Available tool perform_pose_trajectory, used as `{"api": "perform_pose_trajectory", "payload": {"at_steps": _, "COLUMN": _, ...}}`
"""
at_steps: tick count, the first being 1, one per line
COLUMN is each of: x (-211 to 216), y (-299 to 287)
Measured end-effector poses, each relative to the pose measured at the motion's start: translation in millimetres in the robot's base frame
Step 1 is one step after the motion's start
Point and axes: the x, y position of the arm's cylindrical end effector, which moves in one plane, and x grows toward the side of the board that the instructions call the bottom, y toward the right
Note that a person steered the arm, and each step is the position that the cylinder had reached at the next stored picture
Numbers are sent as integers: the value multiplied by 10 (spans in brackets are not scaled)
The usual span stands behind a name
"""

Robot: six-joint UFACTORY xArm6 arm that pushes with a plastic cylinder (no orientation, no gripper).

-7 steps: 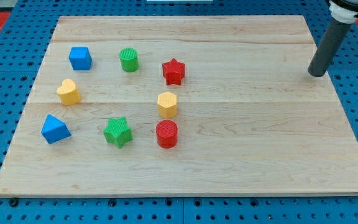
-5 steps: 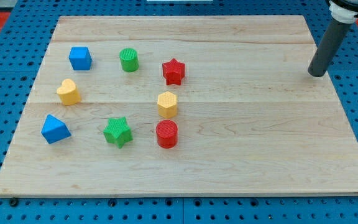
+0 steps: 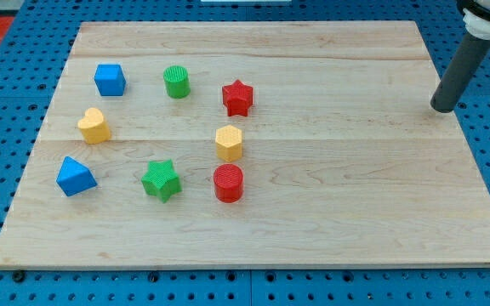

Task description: Point your arm at the bottom center

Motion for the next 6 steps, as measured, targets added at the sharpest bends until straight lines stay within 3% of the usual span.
{"api": "perform_pose_trajectory", "payload": {"at_steps": 2, "x": 246, "y": -525}}
{"api": "perform_pose_trajectory", "payload": {"at_steps": 3, "x": 287, "y": -497}}
{"api": "perform_pose_trajectory", "payload": {"at_steps": 5, "x": 1203, "y": -617}}
{"api": "perform_pose_trajectory", "payload": {"at_steps": 6, "x": 1357, "y": -766}}
